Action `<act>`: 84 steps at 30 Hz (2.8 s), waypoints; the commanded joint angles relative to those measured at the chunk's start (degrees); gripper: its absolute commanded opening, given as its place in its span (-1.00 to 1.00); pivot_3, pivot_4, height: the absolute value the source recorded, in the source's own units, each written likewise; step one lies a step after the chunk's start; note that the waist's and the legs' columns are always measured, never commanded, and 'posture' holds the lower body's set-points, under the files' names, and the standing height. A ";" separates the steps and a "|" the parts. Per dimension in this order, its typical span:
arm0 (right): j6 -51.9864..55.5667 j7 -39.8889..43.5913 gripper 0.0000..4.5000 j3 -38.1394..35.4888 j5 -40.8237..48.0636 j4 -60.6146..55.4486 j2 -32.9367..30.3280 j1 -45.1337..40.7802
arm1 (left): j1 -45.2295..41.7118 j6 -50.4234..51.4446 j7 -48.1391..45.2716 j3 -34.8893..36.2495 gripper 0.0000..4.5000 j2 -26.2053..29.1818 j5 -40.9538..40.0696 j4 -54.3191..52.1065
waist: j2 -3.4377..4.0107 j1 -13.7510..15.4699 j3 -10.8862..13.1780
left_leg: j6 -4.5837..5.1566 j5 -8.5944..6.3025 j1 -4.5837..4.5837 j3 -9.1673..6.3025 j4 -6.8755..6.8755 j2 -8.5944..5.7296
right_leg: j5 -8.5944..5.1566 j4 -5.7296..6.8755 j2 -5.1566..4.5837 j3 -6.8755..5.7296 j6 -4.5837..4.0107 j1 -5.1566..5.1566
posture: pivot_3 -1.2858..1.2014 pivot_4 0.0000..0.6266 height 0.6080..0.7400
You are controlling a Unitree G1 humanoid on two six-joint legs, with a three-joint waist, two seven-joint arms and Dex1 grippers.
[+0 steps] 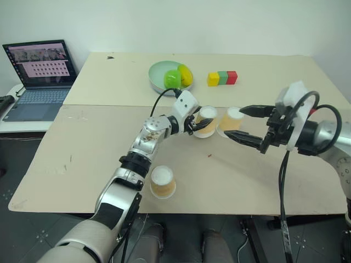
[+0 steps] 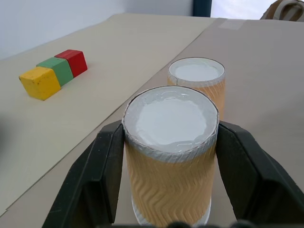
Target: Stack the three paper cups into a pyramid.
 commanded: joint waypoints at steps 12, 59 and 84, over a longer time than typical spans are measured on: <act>1.15 -1.76 1.00 -3.56 1.81 -3.18 -1.29 0.17 | -2.61 -4.01 0.27 0.93 0.74 -1.76 0.78 3.92 | 0.00 -0.08 0.00 | 0.00 0.00 -0.01 0.00 0.01 0.00 | 0.00 0.02 -0.01 0.00 0.01 -0.01 | 0.03 -0.52 1.00; -12.17 11.77 1.00 10.81 -8.88 17.85 6.27 -9.88 | 36.84 43.31 -17.25 17.23 0.97 43.12 -36.31 -74.89 | 0.03 -0.92 -0.01 | -0.03 0.00 0.09 -0.02 -0.06 0.10 | 0.02 0.05 0.09 0.15 -0.08 -0.20 | 0.03 -0.52 1.00; -6.95 15.09 1.00 4.74 -4.99 10.15 -1.92 -3.81 | 47.64 18.71 -20.16 4.21 0.97 41.00 -19.80 -65.96 | 0.05 -0.45 -0.02 | -0.39 -0.24 0.08 0.06 -0.15 0.18 | -0.01 -0.08 0.08 0.17 -0.12 -0.34 | 0.03 -0.52 1.00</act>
